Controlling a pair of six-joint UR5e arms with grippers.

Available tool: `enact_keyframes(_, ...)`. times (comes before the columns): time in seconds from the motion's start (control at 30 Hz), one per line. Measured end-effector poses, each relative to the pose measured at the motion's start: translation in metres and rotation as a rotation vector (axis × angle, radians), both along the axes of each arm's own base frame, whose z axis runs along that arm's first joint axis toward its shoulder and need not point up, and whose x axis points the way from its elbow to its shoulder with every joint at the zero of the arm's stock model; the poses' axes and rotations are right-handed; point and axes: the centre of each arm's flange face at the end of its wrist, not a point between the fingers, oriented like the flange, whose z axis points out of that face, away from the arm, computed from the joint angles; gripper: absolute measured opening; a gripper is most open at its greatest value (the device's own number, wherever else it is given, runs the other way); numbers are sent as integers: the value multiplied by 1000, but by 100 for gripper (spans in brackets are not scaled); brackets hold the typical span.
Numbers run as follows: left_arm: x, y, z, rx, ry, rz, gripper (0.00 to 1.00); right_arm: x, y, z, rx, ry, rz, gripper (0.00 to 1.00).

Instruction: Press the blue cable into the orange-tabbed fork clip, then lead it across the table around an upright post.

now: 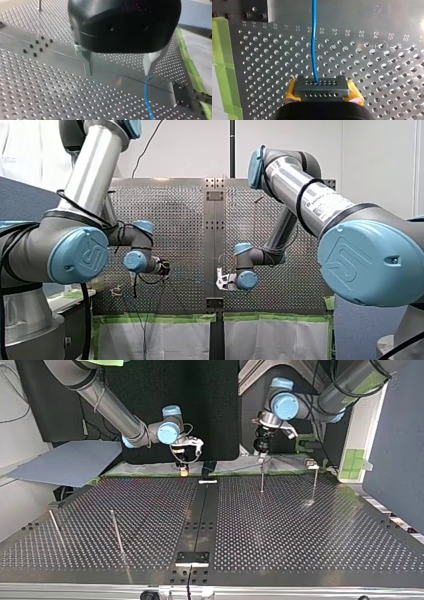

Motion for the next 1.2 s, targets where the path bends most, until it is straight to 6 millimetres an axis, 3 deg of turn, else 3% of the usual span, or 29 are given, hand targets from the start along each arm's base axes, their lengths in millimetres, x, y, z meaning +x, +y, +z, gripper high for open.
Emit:
enact_keyframes(0.33, 0, -7, -23, 1, 43, 10, 100, 0, 0, -1, 0, 0, 0, 0)
enact_keyframes(0.77, 26, -21, -51, 27, 9, 63, 100, 0, 0, -2, 3, 1, 3, 0)
enact_keyframes(1.2, 35, -28, -51, 17, -7, 74, 100, 0, 1, -3, 3, 2, 1, 0)
